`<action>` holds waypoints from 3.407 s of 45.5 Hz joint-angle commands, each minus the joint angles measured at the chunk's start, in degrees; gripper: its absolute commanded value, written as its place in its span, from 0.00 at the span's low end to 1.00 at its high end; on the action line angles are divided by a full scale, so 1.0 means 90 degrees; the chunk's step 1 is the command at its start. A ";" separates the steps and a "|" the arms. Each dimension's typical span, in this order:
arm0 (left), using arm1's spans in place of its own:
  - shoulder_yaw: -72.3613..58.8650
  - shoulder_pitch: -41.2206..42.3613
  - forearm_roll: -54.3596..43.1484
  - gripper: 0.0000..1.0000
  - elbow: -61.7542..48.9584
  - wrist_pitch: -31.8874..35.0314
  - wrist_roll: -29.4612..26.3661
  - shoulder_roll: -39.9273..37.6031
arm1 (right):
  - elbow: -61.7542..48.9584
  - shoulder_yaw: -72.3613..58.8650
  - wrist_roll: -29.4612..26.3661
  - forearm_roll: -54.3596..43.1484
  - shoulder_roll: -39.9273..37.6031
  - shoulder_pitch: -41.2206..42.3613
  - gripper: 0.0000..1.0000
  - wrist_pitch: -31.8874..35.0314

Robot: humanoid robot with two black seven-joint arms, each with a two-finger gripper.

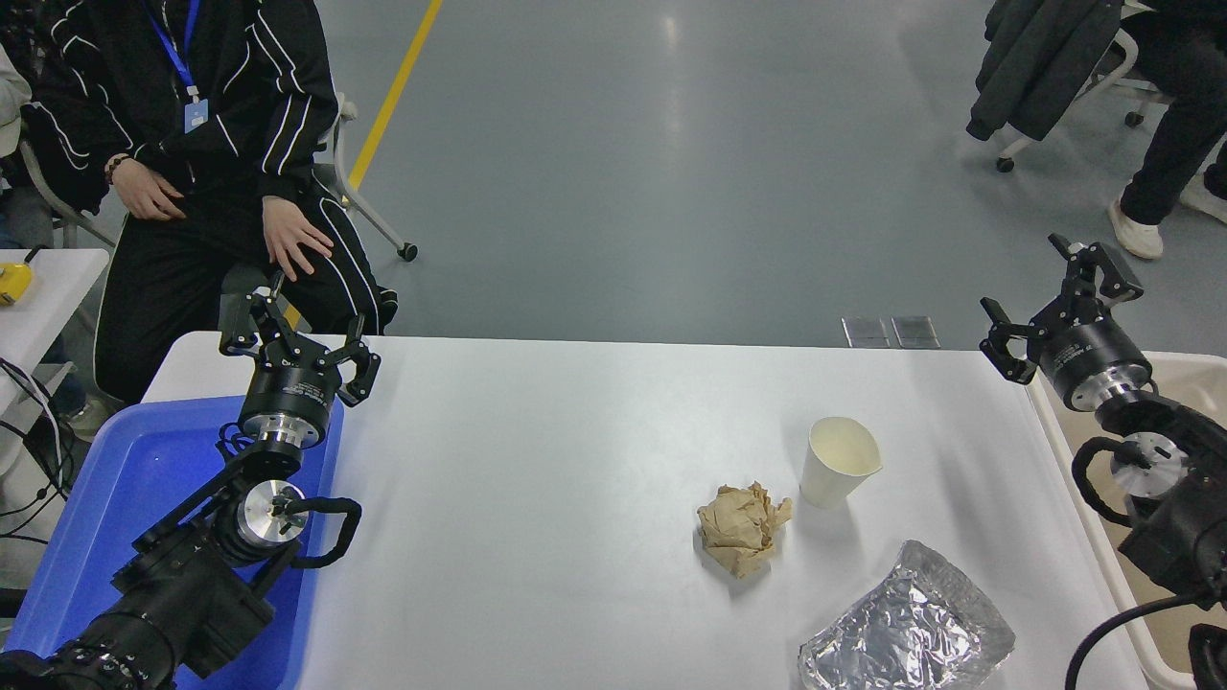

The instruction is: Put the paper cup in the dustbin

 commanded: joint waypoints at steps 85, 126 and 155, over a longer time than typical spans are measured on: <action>0.0000 0.0000 0.0000 1.00 0.0000 0.0000 0.0000 0.0001 | -0.0010 -0.1563 -0.0017 -0.0146 -0.0506 0.0049 1.00 -0.0083; 0.0000 0.0000 0.0000 1.00 0.0000 0.0000 0.0000 0.0001 | -0.0019 -0.7863 0.0950 -0.2266 0.0119 0.3008 1.00 0.0708; 0.0000 0.0000 0.0000 1.00 0.0000 0.0000 0.0000 0.0001 | -0.0078 -0.7912 0.0950 -0.2539 0.0461 0.3370 1.00 0.0689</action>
